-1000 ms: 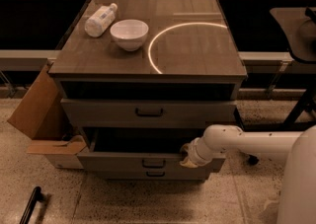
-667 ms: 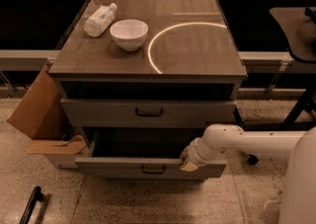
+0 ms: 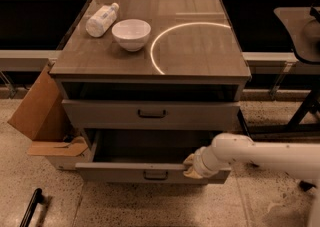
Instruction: Open middle drawer
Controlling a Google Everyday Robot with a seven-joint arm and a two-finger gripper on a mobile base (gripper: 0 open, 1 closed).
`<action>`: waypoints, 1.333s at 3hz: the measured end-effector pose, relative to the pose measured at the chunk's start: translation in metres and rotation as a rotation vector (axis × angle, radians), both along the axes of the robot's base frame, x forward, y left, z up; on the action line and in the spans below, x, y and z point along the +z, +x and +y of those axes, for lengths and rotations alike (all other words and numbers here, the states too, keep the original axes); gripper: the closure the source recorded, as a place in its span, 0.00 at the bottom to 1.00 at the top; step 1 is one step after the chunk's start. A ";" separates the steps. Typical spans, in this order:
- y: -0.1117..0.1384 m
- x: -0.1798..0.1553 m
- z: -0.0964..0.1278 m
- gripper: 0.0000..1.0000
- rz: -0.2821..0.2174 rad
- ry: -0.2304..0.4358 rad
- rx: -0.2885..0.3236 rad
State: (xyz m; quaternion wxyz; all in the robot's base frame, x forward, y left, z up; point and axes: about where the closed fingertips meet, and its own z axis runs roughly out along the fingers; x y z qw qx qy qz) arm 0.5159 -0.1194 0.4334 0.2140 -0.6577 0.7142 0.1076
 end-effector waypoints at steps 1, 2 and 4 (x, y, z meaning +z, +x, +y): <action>-0.015 0.002 0.001 1.00 0.002 0.022 0.005; -0.049 0.006 0.001 1.00 0.006 0.086 0.019; -0.077 0.008 0.005 1.00 0.028 0.157 0.051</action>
Offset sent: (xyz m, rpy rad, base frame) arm -0.1357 -0.0034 0.0228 0.2493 0.0120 0.0522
